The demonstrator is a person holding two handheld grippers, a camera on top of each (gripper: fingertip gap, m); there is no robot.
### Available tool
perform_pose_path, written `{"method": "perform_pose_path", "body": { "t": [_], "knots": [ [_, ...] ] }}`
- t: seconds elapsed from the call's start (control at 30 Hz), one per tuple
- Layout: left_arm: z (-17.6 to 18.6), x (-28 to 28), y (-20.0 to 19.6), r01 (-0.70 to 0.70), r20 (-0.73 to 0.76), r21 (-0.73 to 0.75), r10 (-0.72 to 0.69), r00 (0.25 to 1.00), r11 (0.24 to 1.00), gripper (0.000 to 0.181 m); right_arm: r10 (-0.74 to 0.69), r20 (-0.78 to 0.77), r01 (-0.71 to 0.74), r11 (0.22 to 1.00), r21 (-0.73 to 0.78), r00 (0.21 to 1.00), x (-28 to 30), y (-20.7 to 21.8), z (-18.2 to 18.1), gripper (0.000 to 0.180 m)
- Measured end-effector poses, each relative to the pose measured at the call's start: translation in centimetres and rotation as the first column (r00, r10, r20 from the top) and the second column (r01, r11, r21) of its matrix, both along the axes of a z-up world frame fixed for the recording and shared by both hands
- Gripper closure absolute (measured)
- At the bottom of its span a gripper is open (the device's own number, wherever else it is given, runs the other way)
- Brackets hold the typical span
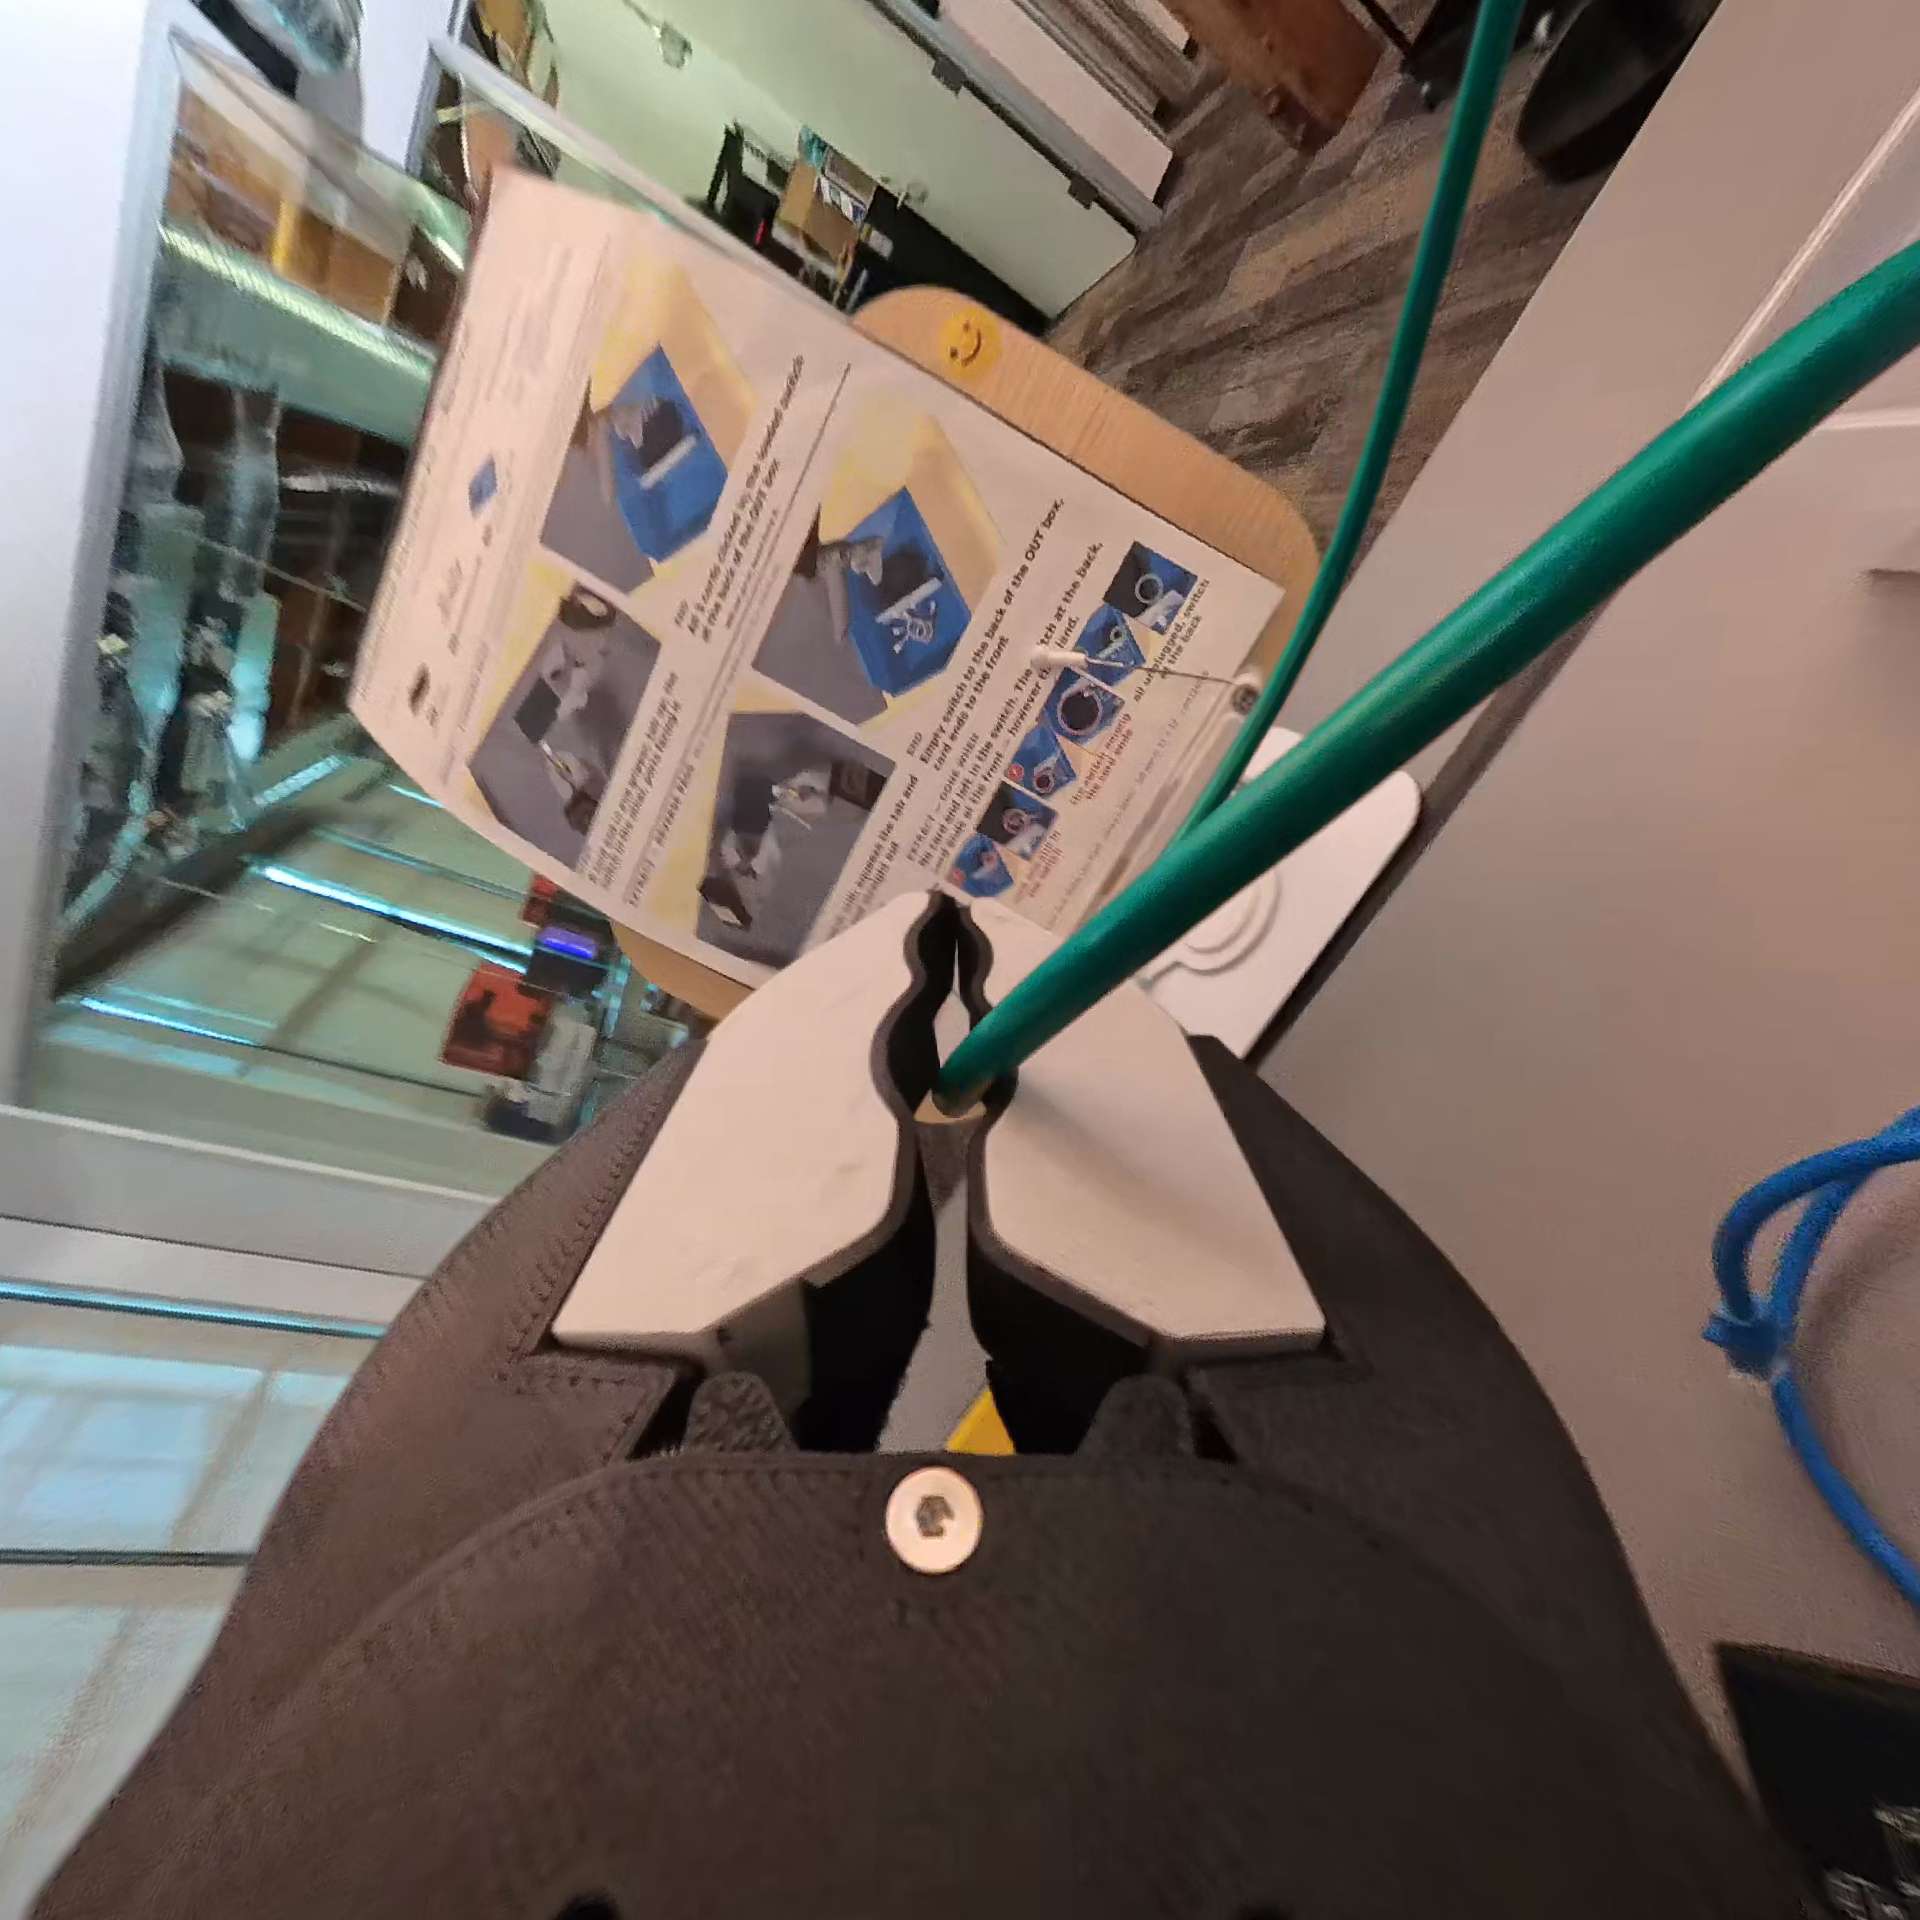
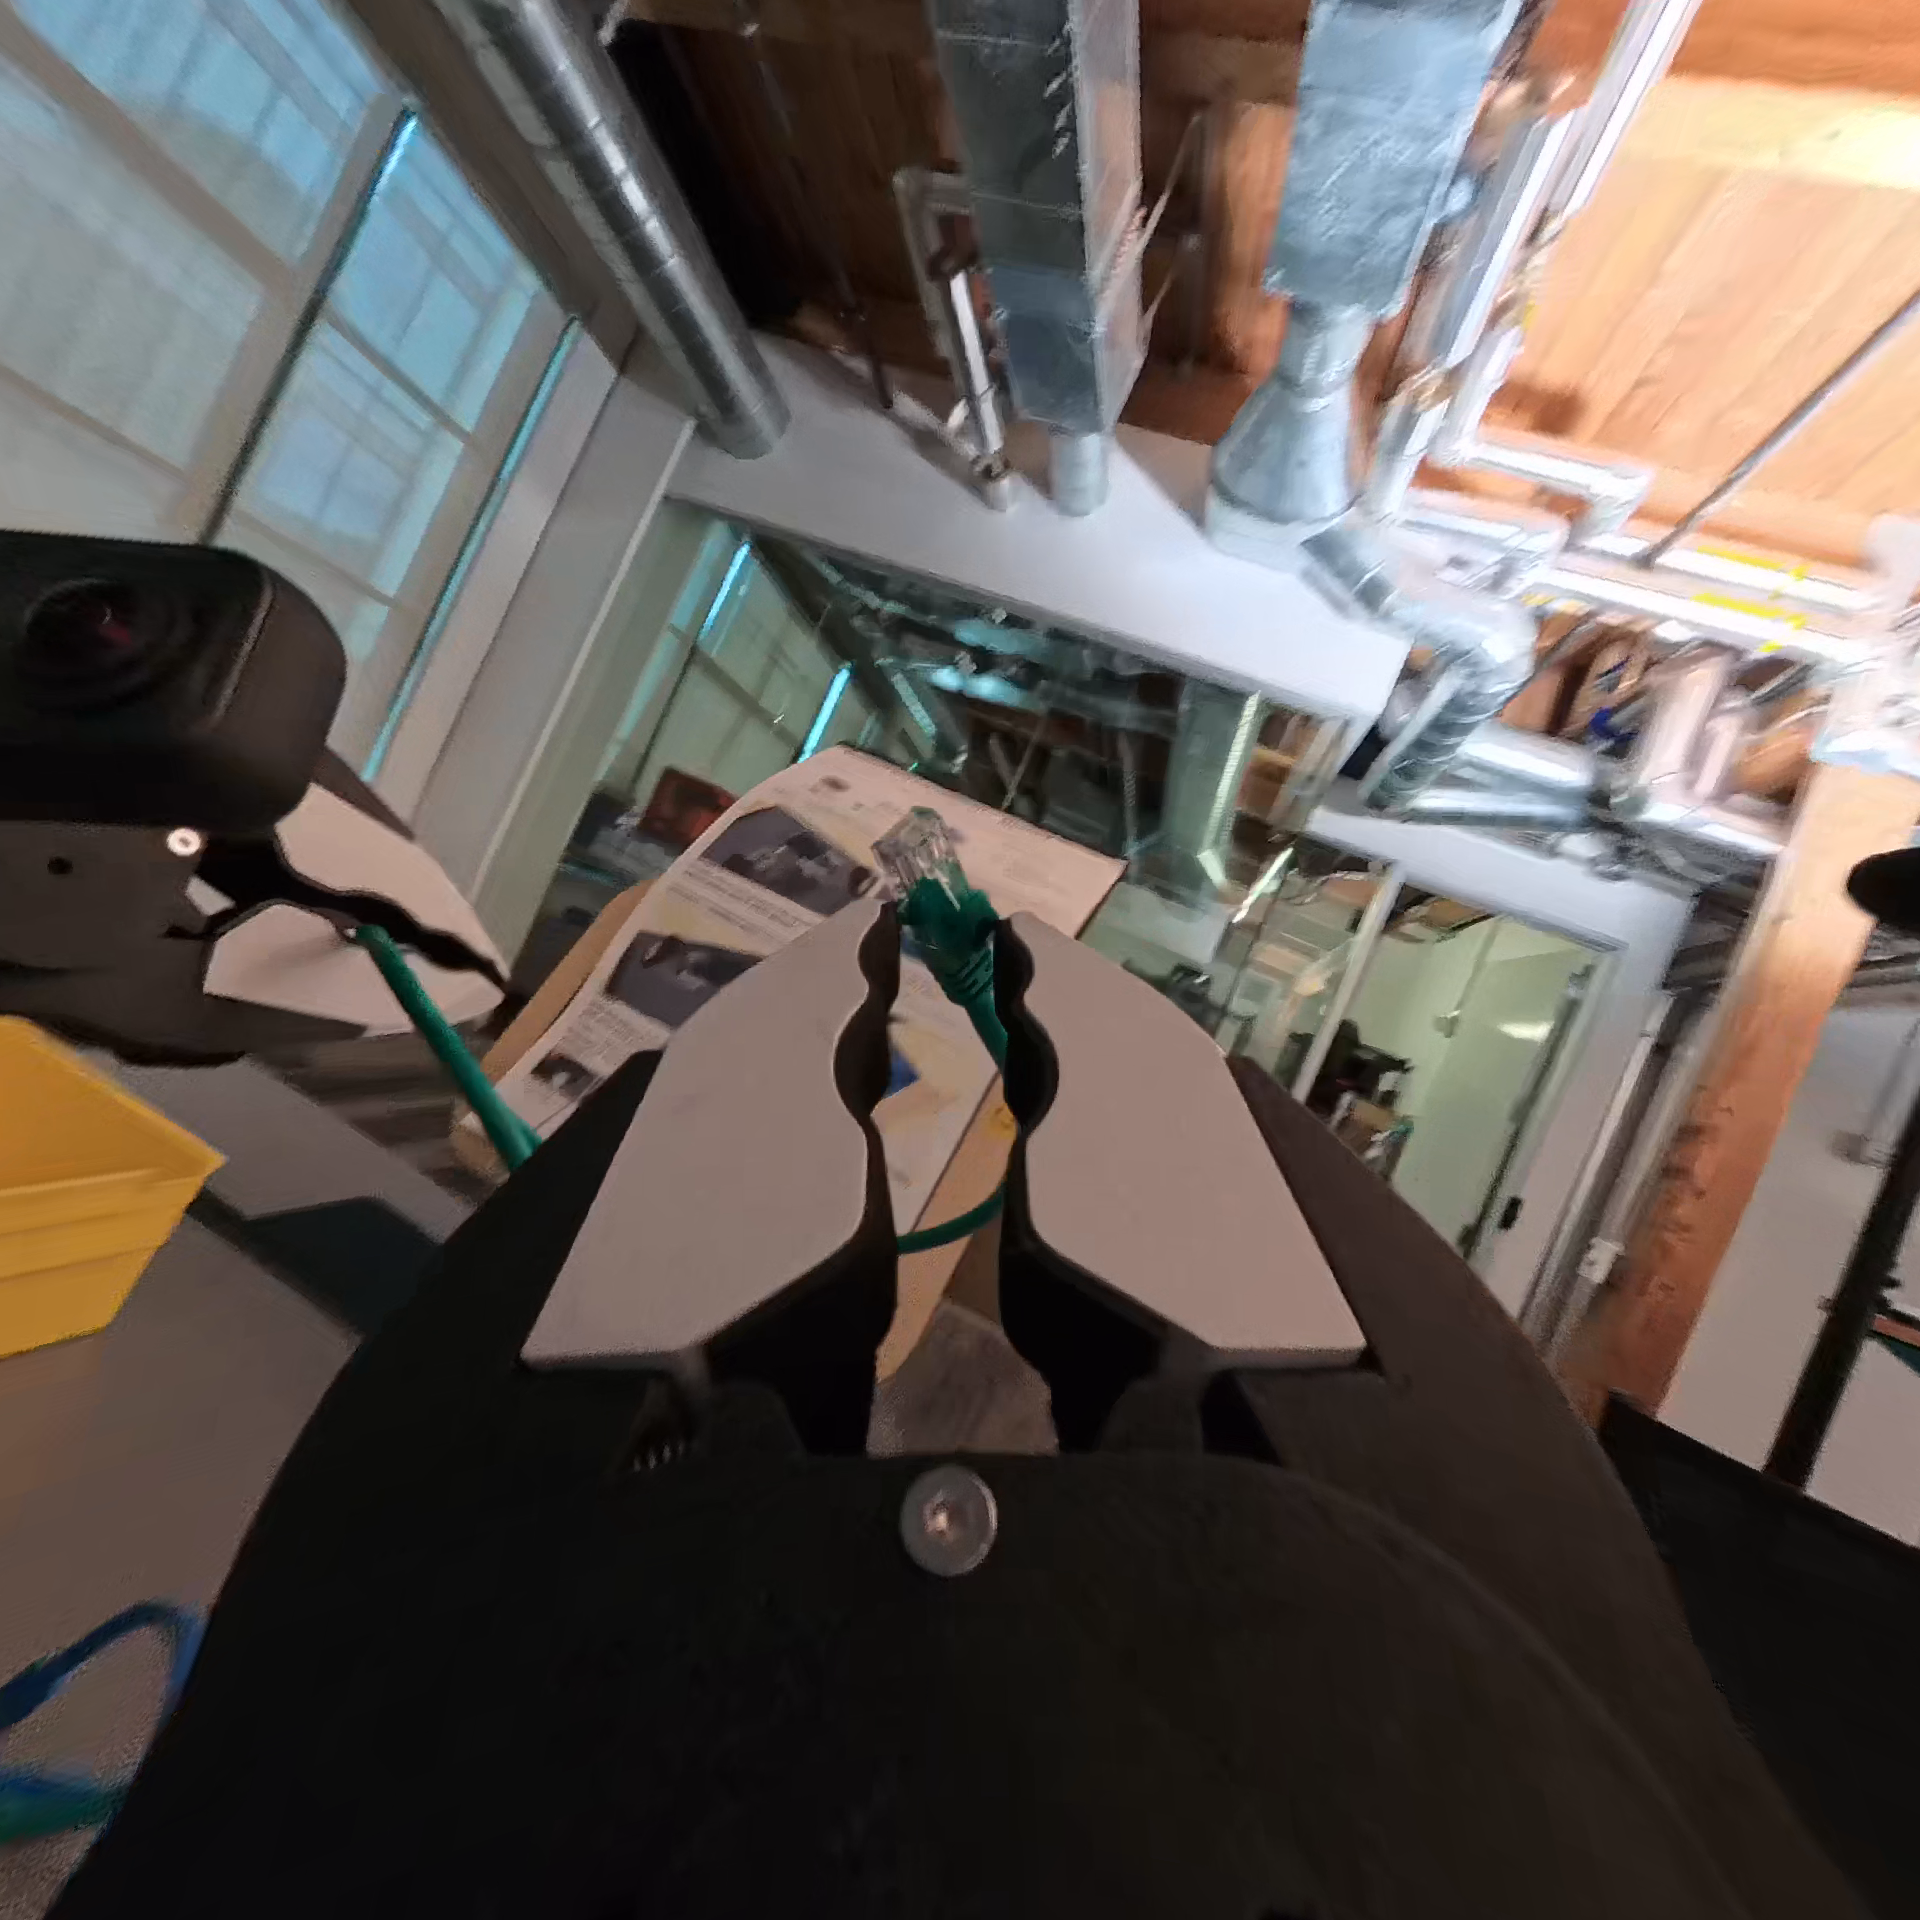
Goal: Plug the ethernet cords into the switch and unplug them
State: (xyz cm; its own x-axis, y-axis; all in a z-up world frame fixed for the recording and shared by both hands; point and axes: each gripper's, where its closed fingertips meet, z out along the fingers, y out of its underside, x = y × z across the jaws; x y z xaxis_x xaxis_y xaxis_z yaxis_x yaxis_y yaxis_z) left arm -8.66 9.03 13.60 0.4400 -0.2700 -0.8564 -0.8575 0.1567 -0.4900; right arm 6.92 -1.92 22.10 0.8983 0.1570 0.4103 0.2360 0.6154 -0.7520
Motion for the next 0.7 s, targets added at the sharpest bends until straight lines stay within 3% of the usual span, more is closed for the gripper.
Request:
{"method": "perform_pose_path", "body": {
  "t": [0.13, 0.2, 0.37, 0.5, 0.6, 0.7],
  "knots": [
    [-1.9, -1.9, -0.1, -0.007, 0.160, -0.080, 0.020, 0.987, 0.997, 0.181, 0.106, 0.071, -0.082, 0.956, -0.280, 0.992, -1.7, 2.8, -3.3, 0.161],
    [-2.7, -3.1, -0.1, -0.018, 0.211, -0.097, 0.038, 0.977, 0.995, 0.181, 0.189, 0.055, -0.154, 0.911, -0.383, 0.980, -2.4, 3.6, -4.9, 0.149],
    [-4.1, -5.4, 0.0, 0.009, 0.372, -0.148, 0.047, 0.927, 0.989, 0.181, 0.508, -0.076, -0.438, 0.646, -0.625, 0.858, -5.4, 3.5, -9.2, 0.131],
    [-4.4, -6.4, -0.2, 0.044, 0.482, -0.153, 0.035, 0.876, 0.987, 0.181, 0.443, -0.156, -0.387, 0.501, -0.774, 0.883, -6.8, 6.9, -14.5, 0.125],
    [-4.3, -7.0, -0.6, 0.075, 0.542, -0.150, 0.019, 0.840, 0.986, 0.181, 0.419, -0.217, -0.378, 0.351, -0.857, 0.882, -9.3, 8.0, -18.7, 0.126],
    [-4.2, -7.6, -1.0, 0.103, 0.583, -0.139, -0.003, 0.812, 0.985, 0.181, 0.366, -0.182, -0.309, 0.328, -0.893, 0.913, -11.0, 9.2, -22.1, 0.128]
  ]
}}
